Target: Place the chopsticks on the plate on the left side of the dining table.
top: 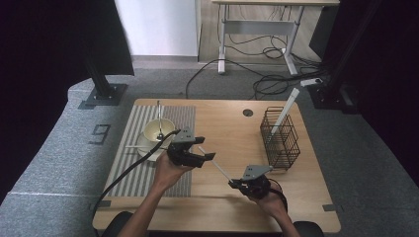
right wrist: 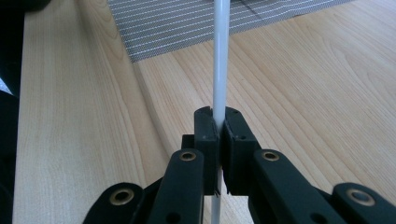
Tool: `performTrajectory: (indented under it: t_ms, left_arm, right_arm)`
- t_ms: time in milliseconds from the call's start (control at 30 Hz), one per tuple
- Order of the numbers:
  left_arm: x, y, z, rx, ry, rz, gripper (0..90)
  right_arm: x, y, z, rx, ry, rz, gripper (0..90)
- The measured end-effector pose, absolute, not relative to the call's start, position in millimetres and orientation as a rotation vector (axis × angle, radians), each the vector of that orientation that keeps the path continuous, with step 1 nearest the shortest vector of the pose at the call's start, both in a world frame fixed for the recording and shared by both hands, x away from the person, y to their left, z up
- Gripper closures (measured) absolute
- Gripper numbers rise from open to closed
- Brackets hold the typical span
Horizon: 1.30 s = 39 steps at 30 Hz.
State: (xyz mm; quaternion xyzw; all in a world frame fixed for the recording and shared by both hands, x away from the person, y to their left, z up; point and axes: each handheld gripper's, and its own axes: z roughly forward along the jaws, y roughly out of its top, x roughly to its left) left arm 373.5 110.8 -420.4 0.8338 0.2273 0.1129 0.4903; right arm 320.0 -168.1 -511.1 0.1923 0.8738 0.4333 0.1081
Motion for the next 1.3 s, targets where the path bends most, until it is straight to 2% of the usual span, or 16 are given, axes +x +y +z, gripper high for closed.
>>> performTrajectory:
  t_ms: [700,967,1133,1300]
  left_arm:
    - [380,127,-452,2.018,0.614,0.287,25.7]
    - [379,133,-446,2.023,0.594,0.251,26.1]
    - [375,131,-450,2.101,0.559,0.201,24.6]
    - [368,122,-464,2.216,0.483,0.203,19.2]
  right_arm:
    - [315,-179,-497,0.567,2.543,1.273,85.2]
    - [318,-181,-497,0.573,2.584,1.237,85.2]
    - [324,-185,-499,0.575,2.637,1.184,85.2]
    - [329,-185,-498,0.539,2.701,1.124,85.2]
